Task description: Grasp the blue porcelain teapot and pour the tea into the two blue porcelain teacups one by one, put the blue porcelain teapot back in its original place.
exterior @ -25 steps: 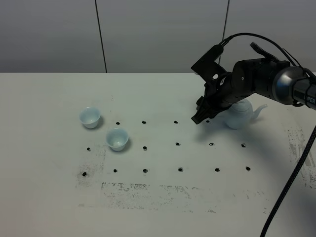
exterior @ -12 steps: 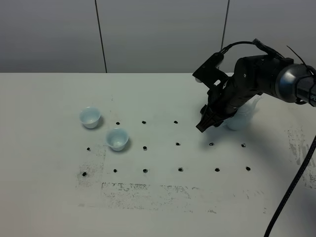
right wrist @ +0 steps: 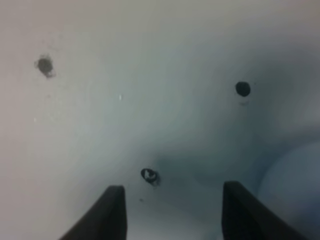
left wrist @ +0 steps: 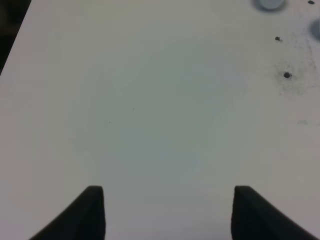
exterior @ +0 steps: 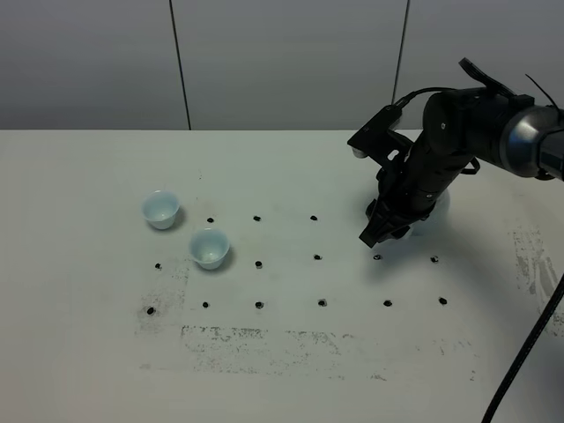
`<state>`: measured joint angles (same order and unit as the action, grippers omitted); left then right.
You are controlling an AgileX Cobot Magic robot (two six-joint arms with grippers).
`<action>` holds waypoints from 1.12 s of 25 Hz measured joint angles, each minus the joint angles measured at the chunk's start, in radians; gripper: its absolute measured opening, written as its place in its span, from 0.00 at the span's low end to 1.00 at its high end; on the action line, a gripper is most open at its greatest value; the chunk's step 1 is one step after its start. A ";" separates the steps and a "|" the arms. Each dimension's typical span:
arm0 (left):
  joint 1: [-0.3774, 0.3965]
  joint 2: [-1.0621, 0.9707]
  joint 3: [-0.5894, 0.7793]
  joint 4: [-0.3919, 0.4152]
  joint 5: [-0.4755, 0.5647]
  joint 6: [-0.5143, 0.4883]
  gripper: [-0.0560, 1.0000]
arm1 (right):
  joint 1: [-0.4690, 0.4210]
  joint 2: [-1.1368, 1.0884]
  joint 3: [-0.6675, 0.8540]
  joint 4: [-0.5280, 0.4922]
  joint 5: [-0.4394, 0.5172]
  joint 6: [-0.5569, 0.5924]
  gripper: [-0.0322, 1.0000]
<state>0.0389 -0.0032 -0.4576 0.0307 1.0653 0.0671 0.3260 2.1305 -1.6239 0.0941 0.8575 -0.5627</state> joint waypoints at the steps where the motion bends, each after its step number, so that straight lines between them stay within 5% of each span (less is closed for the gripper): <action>1: 0.000 0.000 0.000 0.000 0.000 0.000 0.54 | 0.006 -0.006 0.000 0.000 -0.004 0.000 0.44; 15: 0.000 0.000 0.000 0.000 0.000 0.000 0.54 | 0.062 -0.131 0.394 0.049 -0.530 0.223 0.44; 28: 0.000 0.000 0.000 0.000 0.000 0.000 0.54 | 0.018 -0.131 0.410 -0.084 -0.466 0.450 0.44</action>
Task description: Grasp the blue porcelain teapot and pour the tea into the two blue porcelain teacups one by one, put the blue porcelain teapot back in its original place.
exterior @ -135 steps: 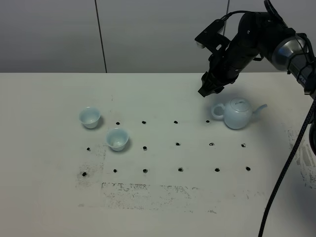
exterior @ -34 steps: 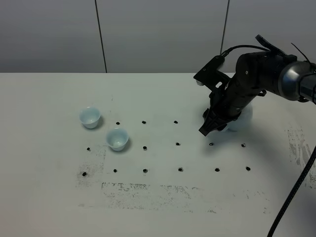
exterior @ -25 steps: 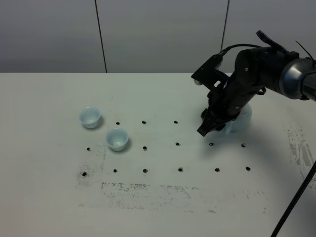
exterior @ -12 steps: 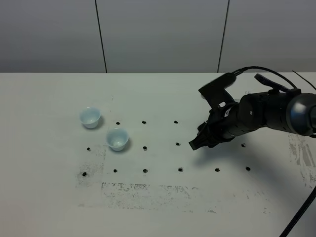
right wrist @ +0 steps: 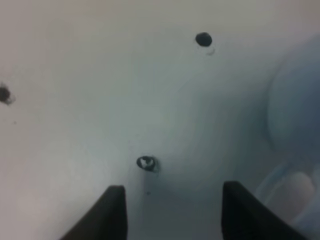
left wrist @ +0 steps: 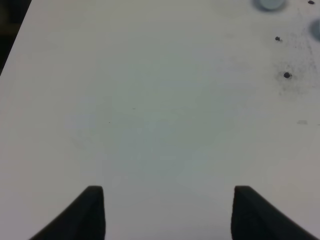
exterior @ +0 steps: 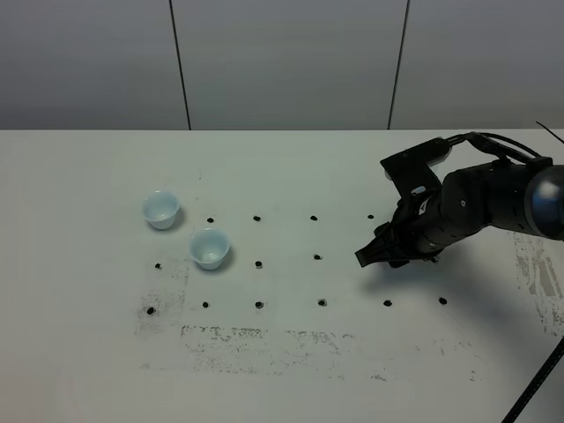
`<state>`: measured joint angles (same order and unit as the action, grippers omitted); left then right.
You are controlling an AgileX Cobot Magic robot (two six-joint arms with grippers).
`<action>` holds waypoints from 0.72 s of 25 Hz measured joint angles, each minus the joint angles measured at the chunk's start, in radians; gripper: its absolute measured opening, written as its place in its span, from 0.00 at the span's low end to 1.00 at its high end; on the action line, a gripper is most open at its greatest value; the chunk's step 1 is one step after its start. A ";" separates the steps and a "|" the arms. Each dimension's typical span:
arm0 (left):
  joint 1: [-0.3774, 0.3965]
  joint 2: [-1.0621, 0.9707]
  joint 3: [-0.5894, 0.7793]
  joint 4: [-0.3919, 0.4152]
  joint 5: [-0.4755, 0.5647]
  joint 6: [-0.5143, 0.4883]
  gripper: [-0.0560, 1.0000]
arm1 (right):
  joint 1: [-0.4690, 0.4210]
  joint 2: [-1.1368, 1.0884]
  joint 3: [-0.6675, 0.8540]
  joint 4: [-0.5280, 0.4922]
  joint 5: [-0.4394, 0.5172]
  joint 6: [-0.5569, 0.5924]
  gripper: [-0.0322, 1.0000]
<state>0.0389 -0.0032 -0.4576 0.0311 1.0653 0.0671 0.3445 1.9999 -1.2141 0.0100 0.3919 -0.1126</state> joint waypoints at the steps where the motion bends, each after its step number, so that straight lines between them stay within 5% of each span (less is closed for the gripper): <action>1: 0.000 0.000 0.000 0.000 0.000 0.000 0.54 | 0.000 0.000 0.000 -0.017 0.005 0.019 0.44; 18: 0.000 0.000 0.000 0.000 0.000 0.000 0.54 | 0.000 0.000 0.000 -0.411 0.075 0.405 0.44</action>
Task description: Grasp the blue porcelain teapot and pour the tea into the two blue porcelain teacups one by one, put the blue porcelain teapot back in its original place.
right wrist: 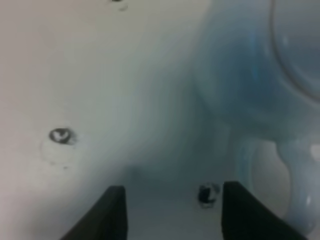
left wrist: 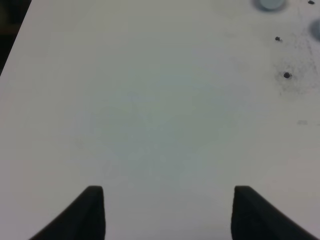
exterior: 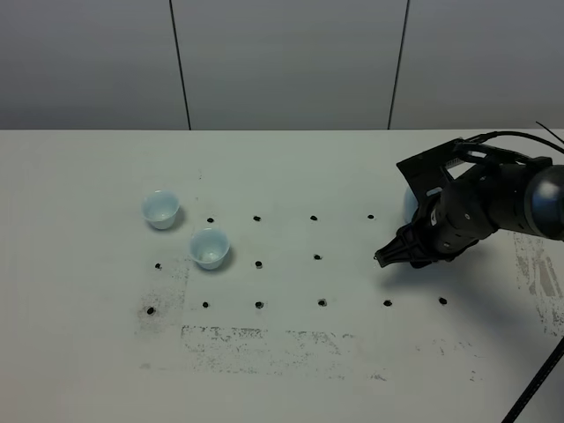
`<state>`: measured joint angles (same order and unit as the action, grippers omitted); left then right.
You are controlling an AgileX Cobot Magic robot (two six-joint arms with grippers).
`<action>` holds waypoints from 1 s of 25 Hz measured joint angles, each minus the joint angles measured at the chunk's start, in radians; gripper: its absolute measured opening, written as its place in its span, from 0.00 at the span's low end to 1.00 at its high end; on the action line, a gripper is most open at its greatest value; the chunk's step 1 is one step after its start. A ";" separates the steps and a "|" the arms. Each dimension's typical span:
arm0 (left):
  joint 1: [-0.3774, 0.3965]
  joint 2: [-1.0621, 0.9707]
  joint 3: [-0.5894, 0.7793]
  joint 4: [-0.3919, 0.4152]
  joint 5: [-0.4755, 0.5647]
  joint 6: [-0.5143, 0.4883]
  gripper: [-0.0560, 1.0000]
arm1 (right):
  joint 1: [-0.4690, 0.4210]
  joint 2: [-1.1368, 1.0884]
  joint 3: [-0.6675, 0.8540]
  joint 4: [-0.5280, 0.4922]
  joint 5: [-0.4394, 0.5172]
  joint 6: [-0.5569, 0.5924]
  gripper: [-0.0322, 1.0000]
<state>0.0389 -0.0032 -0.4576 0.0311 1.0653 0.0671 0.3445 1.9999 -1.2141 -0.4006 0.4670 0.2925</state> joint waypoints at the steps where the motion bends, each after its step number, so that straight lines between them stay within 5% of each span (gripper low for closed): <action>1: 0.000 0.000 0.000 0.000 0.000 0.000 0.54 | 0.000 0.000 0.000 -0.021 0.001 0.022 0.44; 8: 0.000 0.000 0.000 0.000 0.000 0.000 0.54 | 0.001 -0.007 0.000 -0.083 0.059 0.097 0.44; 18: 0.000 0.000 0.000 0.000 0.000 0.000 0.54 | 0.023 -0.194 -0.070 0.381 0.213 -0.326 0.44; 25: 0.000 0.000 0.000 0.000 0.000 0.000 0.54 | -0.093 -0.110 -0.232 0.401 0.384 -0.359 0.44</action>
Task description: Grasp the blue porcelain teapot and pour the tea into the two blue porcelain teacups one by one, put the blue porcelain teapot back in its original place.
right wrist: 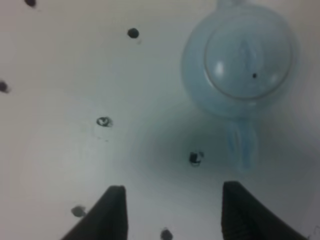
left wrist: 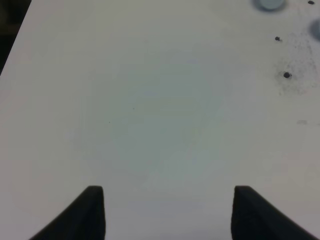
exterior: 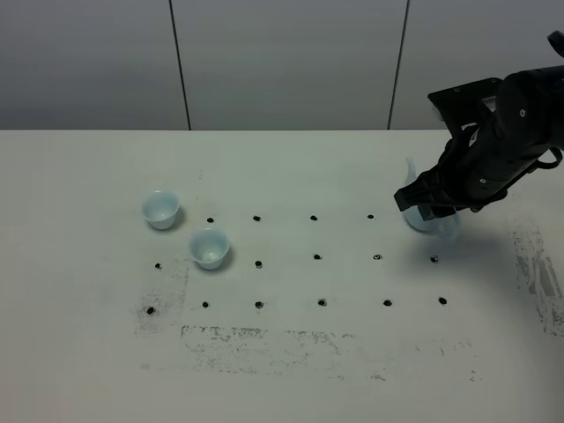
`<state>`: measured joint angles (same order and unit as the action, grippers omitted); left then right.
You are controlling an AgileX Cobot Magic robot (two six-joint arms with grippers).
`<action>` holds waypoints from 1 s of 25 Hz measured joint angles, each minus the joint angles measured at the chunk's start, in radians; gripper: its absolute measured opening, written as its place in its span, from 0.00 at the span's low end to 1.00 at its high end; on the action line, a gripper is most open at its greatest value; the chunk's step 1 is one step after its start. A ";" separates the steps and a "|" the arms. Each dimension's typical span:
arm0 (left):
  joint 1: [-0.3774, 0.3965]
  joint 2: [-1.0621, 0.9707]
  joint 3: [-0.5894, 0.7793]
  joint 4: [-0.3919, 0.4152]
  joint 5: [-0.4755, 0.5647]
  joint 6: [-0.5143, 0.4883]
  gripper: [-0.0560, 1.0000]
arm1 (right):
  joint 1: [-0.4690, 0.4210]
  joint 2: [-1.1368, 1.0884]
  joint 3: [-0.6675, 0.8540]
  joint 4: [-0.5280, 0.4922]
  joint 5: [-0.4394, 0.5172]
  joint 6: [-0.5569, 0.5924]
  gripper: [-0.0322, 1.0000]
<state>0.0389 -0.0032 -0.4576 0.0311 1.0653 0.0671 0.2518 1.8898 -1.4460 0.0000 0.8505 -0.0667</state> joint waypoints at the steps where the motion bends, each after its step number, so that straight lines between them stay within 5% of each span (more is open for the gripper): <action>1: 0.000 0.000 0.000 0.000 0.000 0.000 0.54 | -0.004 0.019 -0.018 -0.006 0.015 0.000 0.44; 25: 0.000 0.000 0.000 0.000 0.000 0.000 0.54 | -0.061 0.213 -0.088 -0.078 -0.042 -0.026 0.44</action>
<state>0.0389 -0.0032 -0.4576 0.0311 1.0653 0.0671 0.1904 2.1027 -1.5344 -0.0777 0.8086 -0.0931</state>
